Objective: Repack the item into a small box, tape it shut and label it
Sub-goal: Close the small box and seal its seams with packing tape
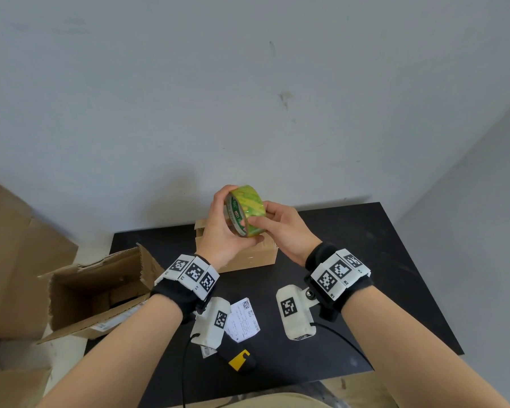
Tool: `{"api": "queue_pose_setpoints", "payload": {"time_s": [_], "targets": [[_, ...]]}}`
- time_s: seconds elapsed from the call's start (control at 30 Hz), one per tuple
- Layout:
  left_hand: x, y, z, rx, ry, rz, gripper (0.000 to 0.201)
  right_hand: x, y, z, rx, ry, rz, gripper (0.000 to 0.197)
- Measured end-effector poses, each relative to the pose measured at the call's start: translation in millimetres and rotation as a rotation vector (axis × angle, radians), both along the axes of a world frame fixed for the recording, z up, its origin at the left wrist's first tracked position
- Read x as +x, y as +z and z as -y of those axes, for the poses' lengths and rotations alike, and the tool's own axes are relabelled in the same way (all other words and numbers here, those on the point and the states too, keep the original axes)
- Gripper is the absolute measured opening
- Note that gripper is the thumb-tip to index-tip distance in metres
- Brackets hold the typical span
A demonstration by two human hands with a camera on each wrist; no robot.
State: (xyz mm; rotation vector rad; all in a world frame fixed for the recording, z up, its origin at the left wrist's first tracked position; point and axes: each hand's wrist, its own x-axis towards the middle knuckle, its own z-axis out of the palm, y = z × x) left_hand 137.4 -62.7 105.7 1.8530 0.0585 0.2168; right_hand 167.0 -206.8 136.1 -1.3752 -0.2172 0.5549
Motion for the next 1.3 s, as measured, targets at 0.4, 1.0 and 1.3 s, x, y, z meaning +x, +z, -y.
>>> {"api": "queue_pose_setpoints", "payload": {"time_s": [0.4,1.0,1.3], "targets": [[-1,-4,-4,-0.030,0.065,0.006,0.098,0,0,-8,-0.031,-0.004,0.060,0.012],[3,-4,-9,0.082,0.053,0.041,0.098,1,0,-19,0.038,0.014,-0.004,0.042],[4,1,-13,0.012,0.000,-0.006,0.098,3,3,-14,0.071,0.042,-0.008,0.031]]}}
